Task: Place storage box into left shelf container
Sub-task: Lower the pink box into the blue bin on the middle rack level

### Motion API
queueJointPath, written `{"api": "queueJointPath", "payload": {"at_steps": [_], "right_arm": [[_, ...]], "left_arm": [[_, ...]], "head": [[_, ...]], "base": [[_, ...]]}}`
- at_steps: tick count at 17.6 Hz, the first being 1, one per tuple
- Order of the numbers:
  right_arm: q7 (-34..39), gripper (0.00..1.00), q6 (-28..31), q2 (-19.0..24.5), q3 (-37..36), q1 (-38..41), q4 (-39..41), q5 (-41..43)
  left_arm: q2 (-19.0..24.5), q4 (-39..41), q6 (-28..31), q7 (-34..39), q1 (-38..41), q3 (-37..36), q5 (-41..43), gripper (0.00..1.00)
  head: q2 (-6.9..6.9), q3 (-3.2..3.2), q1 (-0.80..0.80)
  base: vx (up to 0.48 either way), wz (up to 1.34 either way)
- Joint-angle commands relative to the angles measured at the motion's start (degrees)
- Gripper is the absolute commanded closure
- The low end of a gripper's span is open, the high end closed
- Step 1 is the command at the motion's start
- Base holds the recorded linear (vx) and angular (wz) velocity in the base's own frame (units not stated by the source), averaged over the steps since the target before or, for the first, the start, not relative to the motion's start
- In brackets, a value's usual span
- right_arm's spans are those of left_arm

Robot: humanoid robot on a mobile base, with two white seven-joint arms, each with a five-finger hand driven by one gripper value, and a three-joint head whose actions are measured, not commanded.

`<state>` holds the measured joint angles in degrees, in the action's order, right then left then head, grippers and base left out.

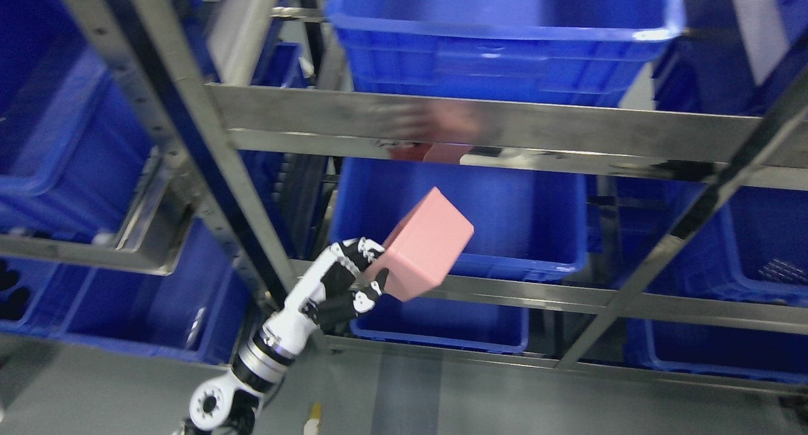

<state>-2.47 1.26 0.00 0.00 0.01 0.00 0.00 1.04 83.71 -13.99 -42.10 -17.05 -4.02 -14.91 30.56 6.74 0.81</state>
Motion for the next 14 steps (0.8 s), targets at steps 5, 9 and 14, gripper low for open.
{"api": "queueJointPath", "payload": {"at_steps": [5,9,14], "right_arm": [[0.00,0.00,-0.03,-1.00,-0.26,0.69,1.00,-0.09],[0.00,0.00,-0.03,-1.00,-0.26,0.69,1.00,-0.09],[0.00,0.00,-0.03,-1.00,-0.26,0.60,1.00,-0.09]], "left_arm": [[5.64,-21.36,1.07,-7.03,-18.79,5.34,30.34,0.97],[4.24,-31.56,-4.02,-6.51,-24.26,5.51,42.04,0.97],[-0.04,-37.46,-6.49,-1.87,-26.90,5.51,51.97,0.92]], "head": [[-0.01,0.00,0.00],[-0.01,0.00,0.00],[-0.02,0.00,0.00]], "base": [[0.074,-0.38],[0.035,-0.17],[0.000,0.01]]}}
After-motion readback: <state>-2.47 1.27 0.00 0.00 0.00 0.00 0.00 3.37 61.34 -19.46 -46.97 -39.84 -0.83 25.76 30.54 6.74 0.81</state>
